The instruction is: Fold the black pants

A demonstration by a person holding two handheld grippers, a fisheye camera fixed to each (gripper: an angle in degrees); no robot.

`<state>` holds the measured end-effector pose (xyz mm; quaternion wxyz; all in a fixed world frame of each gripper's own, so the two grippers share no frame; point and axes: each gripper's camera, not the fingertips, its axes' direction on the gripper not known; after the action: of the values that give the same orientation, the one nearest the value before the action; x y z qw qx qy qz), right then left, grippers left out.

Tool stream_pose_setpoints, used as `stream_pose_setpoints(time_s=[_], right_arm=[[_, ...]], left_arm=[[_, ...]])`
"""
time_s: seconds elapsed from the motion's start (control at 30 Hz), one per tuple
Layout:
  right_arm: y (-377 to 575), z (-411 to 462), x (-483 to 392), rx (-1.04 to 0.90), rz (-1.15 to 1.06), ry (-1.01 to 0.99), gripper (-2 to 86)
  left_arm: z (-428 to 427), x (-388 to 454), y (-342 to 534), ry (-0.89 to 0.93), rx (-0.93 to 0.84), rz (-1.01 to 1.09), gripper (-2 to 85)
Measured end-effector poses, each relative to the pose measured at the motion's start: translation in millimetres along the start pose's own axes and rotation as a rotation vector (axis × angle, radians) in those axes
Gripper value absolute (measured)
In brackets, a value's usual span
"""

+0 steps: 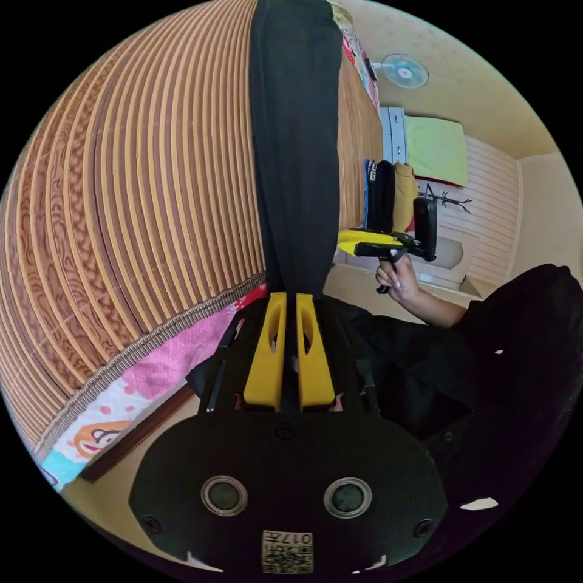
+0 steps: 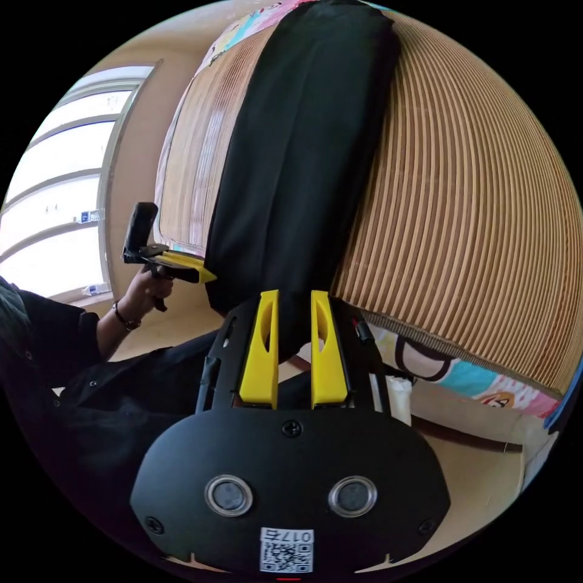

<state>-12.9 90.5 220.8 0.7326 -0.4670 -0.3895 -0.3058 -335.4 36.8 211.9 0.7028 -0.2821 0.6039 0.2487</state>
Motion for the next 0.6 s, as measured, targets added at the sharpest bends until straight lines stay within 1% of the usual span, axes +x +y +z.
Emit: stream_pose_setpoints(time_s=[0.07,0.1,0.13,0.2,0.27,0.3,0.33,0.4,0.47,0.5,0.57,0.6], right_arm=[[4.7,9.5,0.5,-0.046,0.037,0.038,3.9],[7.0,6.6,0.9,-0.033,0.044,0.028,3.5],[12.9,-3.7,1.6,0.007,0.05,-0.008,3.1],[24.7,-19.3,2.5,0.052,0.066,-0.001,2.7],[45.5,-24.3,6.3,0.071,0.053,0.105,2.5],[49.8,-21.4,9.3,0.065,0.042,0.105,2.4],[56.1,-13.7,19.0,0.053,0.061,0.069,2.6],[61.4,-4.2,35.8,0.049,0.134,0.0,3.1],[65.5,-3.0,54.5,0.055,0.183,-0.059,4.8],[66.8,-6.7,59.0,0.072,0.193,-0.071,6.0],[70.2,-30.4,80.6,0.185,0.221,-0.12,10.1],[69.1,-35.8,88.4,0.21,0.229,-0.134,10.9]], left_arm=[[1.1,0.5,-8.0,0.046,-0.033,-0.059,1.7],[2.6,6.2,-11.1,0.145,-0.035,-0.062,1.4],[1.7,18.4,-11.1,0.271,-0.011,-0.01,1.2],[-4.1,36.9,-4.5,0.377,0.033,0.072,1.0],[-5.6,40.3,3.7,0.343,0.033,0.044,0.9],[-0.5,35.6,6.6,0.267,0.008,-0.016,1.0],[8.5,28.7,8.3,0.214,-0.011,-0.081,1.2],[20.1,20.4,11.6,0.2,-0.022,-0.174,1.8],[17.0,23.1,15.4,0.16,-0.012,-0.203,3.1],[3.6,29.7,17.1,0.132,0.029,-0.19,4.2],[-30.7,41.6,17.0,0.12,0.156,-0.152,5.6],[-54.6,47.1,11.4,0.121,0.242,-0.124,6.2]])
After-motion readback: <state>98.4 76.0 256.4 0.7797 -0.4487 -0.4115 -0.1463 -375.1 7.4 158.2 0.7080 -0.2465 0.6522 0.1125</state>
